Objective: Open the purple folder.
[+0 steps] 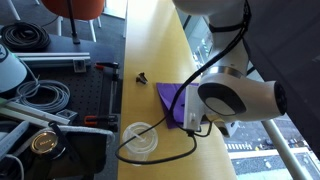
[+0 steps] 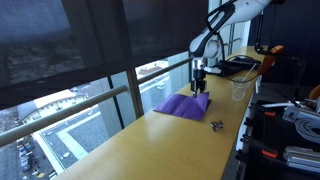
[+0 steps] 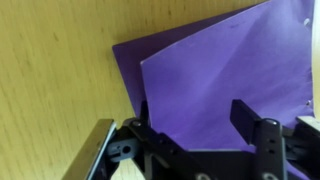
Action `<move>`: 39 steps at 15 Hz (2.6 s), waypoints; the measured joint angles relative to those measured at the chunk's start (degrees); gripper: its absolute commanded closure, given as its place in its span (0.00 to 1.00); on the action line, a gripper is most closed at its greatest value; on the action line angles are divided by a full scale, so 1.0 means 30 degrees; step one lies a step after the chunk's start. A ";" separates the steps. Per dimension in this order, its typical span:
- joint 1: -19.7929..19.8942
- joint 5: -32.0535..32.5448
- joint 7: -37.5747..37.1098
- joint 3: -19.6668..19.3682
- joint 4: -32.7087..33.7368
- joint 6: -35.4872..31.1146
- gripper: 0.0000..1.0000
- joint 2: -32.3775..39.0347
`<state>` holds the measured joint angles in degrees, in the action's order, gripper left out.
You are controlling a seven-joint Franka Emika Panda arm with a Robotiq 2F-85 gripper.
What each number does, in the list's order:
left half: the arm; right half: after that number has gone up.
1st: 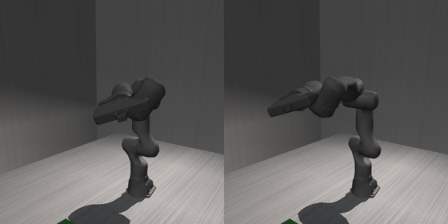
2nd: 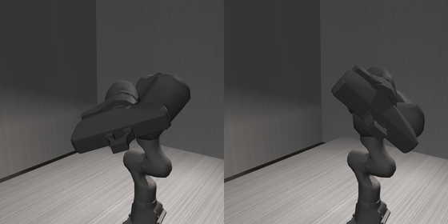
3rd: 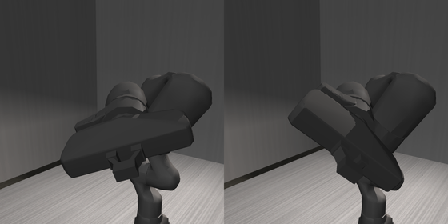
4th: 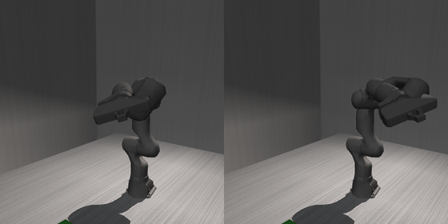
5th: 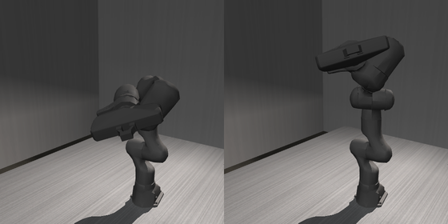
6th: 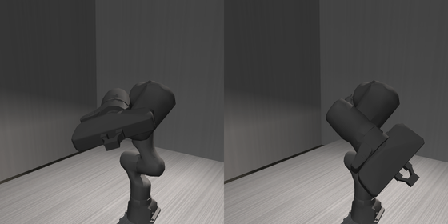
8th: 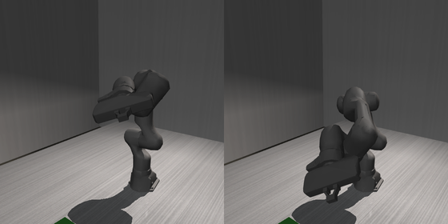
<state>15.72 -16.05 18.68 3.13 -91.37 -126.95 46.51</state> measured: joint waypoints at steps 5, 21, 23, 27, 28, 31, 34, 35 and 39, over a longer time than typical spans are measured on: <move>-0.0267 0.0000 -0.0640 0.0000 0.0132 0.0005 0.87 0.0005; -0.0942 0.0869 -0.1662 -0.0343 -0.1057 0.0050 1.00 -0.2852; -0.1536 0.2052 -0.2035 -0.0780 -0.2221 -0.0176 1.00 -0.3966; -0.2762 0.5218 -0.2996 -0.1898 -0.4534 -0.1337 1.00 -0.6324; -0.3002 0.6147 -0.3292 -0.2215 -0.4973 -0.1760 1.00 -0.6871; -0.3507 0.9041 -0.4303 -0.3119 -0.5769 -0.2804 1.00 -0.8219; -0.4066 1.2461 -0.5869 -0.3896 -0.6339 -0.3733 1.00 -0.9628; -0.4295 1.3578 -0.6545 -0.4024 -0.6613 -0.3998 1.00 -1.0175; -0.5747 1.8376 -1.0642 -0.3943 -0.8695 -0.4964 1.00 -1.2357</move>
<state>-1.52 39.08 -13.25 -8.70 -117.46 -141.85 9.44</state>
